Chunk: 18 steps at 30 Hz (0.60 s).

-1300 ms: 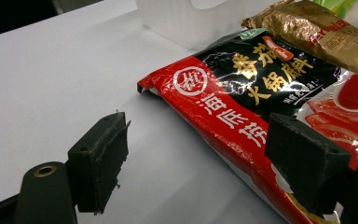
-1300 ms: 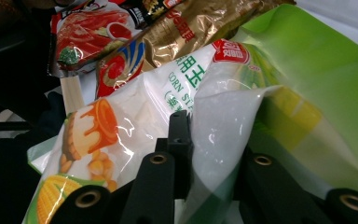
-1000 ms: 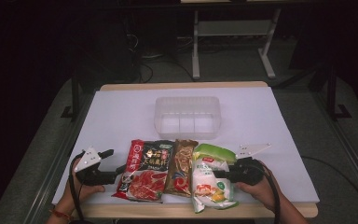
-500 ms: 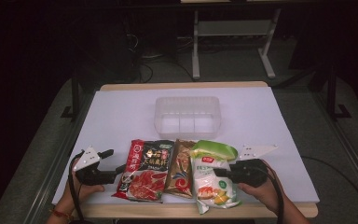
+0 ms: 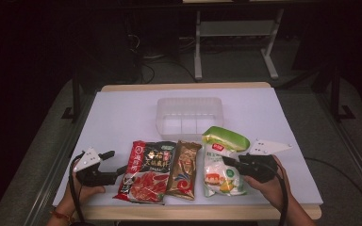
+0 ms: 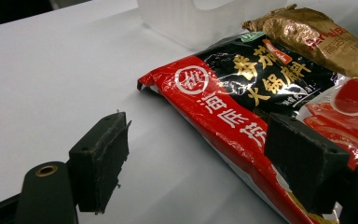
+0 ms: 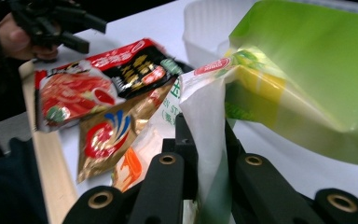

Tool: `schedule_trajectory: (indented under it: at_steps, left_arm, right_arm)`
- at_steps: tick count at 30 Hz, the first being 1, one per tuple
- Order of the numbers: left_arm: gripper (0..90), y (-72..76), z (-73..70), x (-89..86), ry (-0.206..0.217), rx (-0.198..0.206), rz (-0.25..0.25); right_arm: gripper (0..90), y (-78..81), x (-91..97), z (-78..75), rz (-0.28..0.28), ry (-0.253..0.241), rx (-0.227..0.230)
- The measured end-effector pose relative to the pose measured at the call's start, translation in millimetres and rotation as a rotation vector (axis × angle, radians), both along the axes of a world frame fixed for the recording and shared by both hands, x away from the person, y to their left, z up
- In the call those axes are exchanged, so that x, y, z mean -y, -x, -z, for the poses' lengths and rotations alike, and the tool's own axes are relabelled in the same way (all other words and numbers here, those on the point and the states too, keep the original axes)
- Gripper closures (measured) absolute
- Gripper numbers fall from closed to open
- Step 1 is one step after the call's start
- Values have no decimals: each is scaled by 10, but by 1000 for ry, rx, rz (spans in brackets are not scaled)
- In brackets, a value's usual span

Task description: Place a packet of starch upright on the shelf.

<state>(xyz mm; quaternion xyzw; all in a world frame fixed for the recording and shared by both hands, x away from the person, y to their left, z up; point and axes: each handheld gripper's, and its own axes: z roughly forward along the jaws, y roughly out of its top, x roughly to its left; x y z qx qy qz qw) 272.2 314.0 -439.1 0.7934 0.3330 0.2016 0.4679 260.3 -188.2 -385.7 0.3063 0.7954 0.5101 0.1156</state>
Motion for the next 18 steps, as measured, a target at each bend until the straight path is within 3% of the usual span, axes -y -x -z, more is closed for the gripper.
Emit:
schedule_trajectory:
  at_steps: [1, 4, 5, 6, 9, 18]
  left_arm:
    - [215, -1, -2, -10, 0, -3, -1]
    - [215, -3, 0, -16, 4, -6, -5]
    - [215, -3, 1, -18, 6, -7, -7]
    - [215, -3, 2, -18, 7, -8, -7]
    - [218, -7, 0, -15, 7, -6, -6]
    - [219, -24, 15, -11, 12, -13, -2]
  right_arm:
    - [844, 0, -17, -36, 15, 4, 28]
    - [845, -8, -36, -67, 37, -2, 55]
    - [845, -14, -63, -99, 58, 6, 93]
    - [845, -14, -63, -99, 58, 6, 93]
    - [846, -20, -111, -164, 91, 1, 168]
    - [847, -137, -150, -244, 136, -10, 216]
